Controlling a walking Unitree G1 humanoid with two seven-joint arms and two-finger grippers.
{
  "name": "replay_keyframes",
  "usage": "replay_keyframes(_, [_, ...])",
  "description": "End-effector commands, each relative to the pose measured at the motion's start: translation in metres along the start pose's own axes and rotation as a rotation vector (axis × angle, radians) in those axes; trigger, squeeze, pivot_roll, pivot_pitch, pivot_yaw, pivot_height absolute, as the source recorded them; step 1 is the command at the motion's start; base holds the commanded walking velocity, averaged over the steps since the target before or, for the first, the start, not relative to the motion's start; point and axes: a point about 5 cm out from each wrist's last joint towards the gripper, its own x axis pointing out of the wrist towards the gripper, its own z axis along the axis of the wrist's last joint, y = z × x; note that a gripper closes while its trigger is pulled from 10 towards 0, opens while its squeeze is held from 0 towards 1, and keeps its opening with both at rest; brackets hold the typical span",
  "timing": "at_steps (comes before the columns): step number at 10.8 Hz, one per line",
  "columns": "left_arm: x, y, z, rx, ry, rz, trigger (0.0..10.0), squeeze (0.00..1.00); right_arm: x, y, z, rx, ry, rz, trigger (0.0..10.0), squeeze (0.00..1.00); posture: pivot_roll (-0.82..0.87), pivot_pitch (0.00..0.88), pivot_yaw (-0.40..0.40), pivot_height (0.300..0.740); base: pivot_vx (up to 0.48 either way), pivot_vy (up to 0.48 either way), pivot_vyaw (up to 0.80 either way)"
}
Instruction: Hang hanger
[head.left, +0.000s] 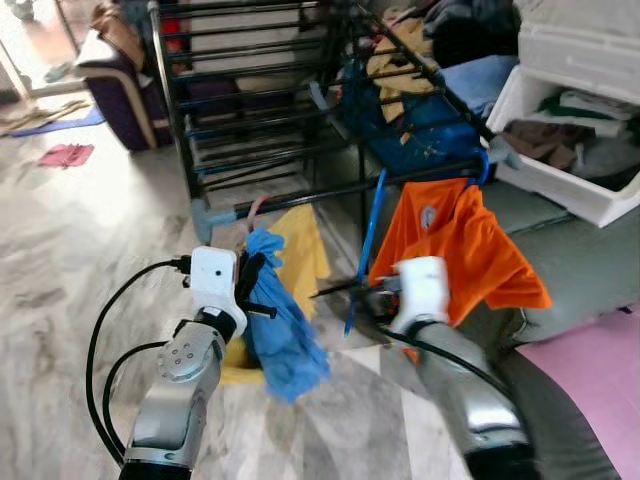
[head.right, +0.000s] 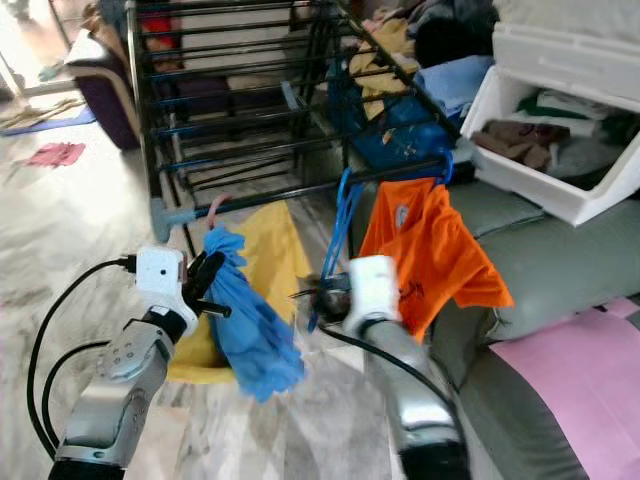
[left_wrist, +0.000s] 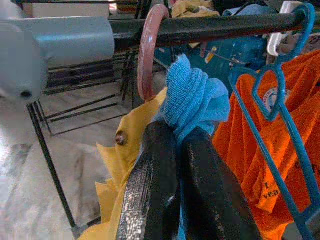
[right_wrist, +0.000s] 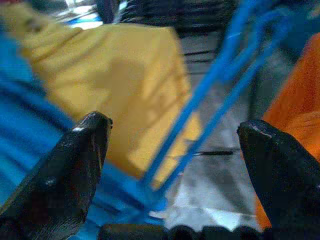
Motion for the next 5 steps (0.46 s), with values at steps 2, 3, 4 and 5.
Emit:
replay_keyframes(2, [0.0001,-0.0025,0.0050,0.011,-0.013,-0.009,10.0,0.00,0.0097,0.0103,-0.0025,-0.002,0.035,0.060,10.0,0.00,0.02,0.092,-0.019,0.740,0.000,0.000,0.00])
replay_keyframes(3, [-0.0009,-0.0055,0.0095,-0.007,-0.025,-0.021,10.0,0.00,0.0128,0.0108,0.0007,-0.001,0.025,0.058,10.0,0.00,0.02,0.092,-0.020,0.740,0.000,0.000,0.00])
replay_keyframes(4, [-0.0037,-0.0060,0.0119,-0.039,-0.029,-0.022,10.0,0.00,0.0131,0.0096,0.0006,0.005,0.020,0.054,10.0,0.00,0.03,0.092,-0.020,0.740,0.000,0.000,0.00])
replay_keyframes(5, [-0.0051,-0.0044,0.0093,-0.063,0.000,0.000,10.0,0.00,0.0119,0.0044,0.0001,0.012,0.010,0.009,10.0,0.00,0.03,0.092,-0.020,0.740,0.000,0.000,0.00])
